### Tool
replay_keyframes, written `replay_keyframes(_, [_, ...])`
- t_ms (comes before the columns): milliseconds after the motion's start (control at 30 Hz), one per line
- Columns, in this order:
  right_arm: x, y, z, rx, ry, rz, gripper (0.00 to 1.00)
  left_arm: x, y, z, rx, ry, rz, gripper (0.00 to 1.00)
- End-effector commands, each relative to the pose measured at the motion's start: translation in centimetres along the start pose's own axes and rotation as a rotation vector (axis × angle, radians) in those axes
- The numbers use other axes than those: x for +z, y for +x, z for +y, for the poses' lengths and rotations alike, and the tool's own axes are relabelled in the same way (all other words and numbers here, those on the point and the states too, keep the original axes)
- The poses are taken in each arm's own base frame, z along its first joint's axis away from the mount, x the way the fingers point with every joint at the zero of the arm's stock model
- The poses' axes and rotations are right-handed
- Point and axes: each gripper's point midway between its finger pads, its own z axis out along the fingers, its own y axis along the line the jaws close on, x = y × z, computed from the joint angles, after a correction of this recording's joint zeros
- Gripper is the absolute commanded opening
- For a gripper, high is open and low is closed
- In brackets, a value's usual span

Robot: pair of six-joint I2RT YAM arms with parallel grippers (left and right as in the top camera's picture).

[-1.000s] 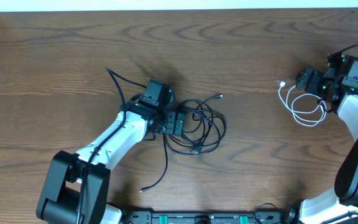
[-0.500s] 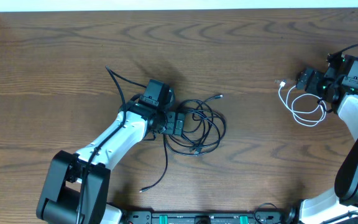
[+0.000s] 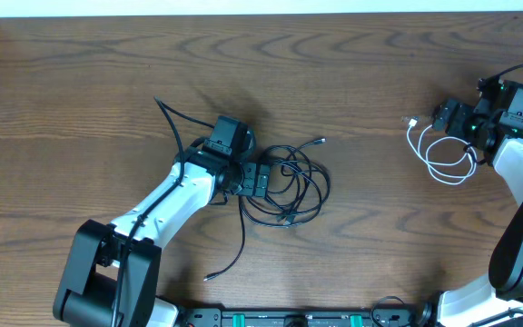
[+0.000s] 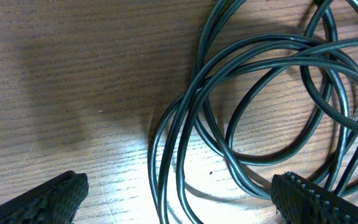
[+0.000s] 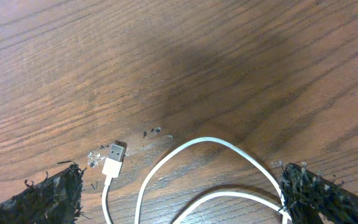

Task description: Untangle cables

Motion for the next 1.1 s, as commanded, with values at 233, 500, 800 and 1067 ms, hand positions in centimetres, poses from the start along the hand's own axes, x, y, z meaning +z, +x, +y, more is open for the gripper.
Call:
replay_keyframes(233, [-0.23, -0.08, 0.35, -0.017, -0.012, -0.003, 0.99, 0.38, 0.47, 0.39, 0.007, -0.016, 0.011, 0.92])
replay_keyframes(500, [-0.23, -0.08, 0.35, -0.017, -0.012, -0.003, 0.99, 0.38, 0.48, 0.39, 0.007, -0.016, 0.011, 0.08])
replay_keyframes(800, [-0.23, -0.08, 0.35, -0.017, -0.012, -0.003, 0.99, 0.37, 0.27, 0.35, 0.008, -0.014, 0.003, 0.08])
replay_keyframes(1067, [-0.24, -0.18, -0.55, -0.017, 0.041, -0.010, 0.99, 0.37, -0.31, 0.20, 0.011, -0.008, -0.021, 0.08])
